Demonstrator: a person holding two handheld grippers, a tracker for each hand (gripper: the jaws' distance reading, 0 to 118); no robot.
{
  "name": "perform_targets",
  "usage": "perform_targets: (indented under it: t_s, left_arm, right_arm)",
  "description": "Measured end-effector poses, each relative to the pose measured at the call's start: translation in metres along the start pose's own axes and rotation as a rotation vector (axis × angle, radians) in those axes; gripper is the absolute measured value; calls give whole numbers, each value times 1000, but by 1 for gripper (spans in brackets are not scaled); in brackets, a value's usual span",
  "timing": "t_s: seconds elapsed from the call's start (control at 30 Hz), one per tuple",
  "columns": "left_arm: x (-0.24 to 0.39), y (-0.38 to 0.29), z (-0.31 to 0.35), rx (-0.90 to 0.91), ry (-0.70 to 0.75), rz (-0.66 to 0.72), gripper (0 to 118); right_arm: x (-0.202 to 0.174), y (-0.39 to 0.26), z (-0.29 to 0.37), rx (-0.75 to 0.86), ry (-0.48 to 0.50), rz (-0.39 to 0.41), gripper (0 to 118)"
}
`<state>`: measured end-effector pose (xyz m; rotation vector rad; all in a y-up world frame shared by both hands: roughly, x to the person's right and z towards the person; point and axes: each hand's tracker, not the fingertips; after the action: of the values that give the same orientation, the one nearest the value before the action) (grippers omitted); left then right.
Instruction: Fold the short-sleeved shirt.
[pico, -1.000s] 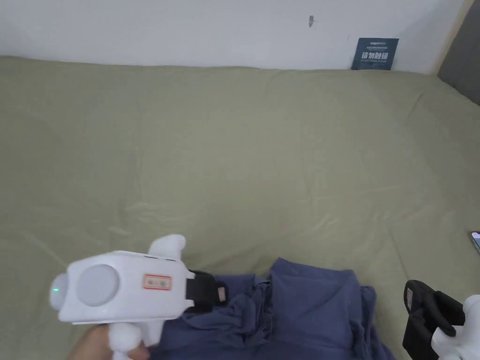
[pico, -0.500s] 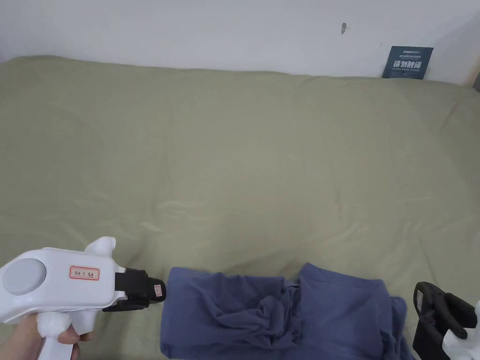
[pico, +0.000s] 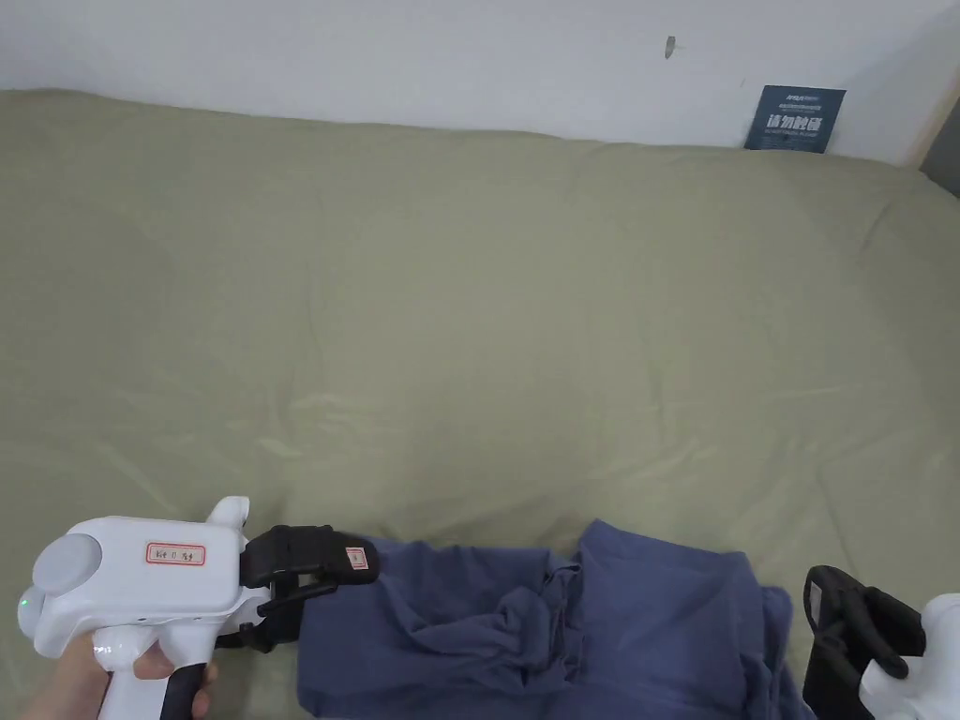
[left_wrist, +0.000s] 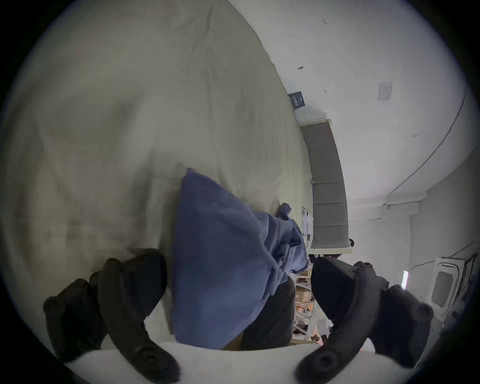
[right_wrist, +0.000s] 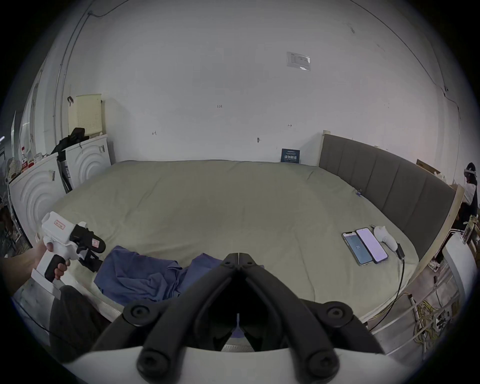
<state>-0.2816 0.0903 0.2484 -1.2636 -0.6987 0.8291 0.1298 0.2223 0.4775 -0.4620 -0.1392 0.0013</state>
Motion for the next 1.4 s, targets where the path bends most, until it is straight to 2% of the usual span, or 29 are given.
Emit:
perform_targets:
  t_s: [0.03,0.07,0.1,0.13,0.2,0.33,0.4,0.6,0.73,1.1,1.3,1.33,1.37,1.4]
  left_arm:
    - [3,0,-1,3,5,-5,102]
    - [4,1,-1,5,10,-5,68]
    - [3,1,-4,24,101,-2,15]
    - [3,-1,-9,32,150,-12,12]
    - [-2,0,-4,5,75,19,12]
    - [5,0,25,81,130,28,12]
    - [7,-2,45,116,103,43,11]
    - [35,-15,126,253,231,-25,11]
    - [72,-24,143,280,333,-125,11]
    - [195,-56,22,143,427,-404,11]
    - [218,-81,-82,16,526,-539,12]
    - [217,-85,-100,9,525,-534,17]
    - [213,-88,-116,-1,523,-539,39]
    - [209,-90,-132,-22,499,-544,79]
  right_arm:
    - [0,-1,0,-4,0,0,0]
    - [0,-1,0,-7,0,1,0]
    - [0,-1,0,-7,-1,4,0]
    - [0,-2,0,-8,0,4,0]
    - [1,-1,0,-9,1,5,0]
    - [2,4,3,9,1,1,0]
    - [2,8,2,20,5,3,0]
    - [-3,13,-1,49,45,8,0]
    - [-7,11,-2,46,64,11,0]
    - [6,6,7,38,39,-2,0]
    - [20,3,8,30,9,-29,0]
    - [22,2,8,28,6,-33,0]
    - [23,1,9,26,2,-36,0]
    - [25,0,8,21,-3,-39,0]
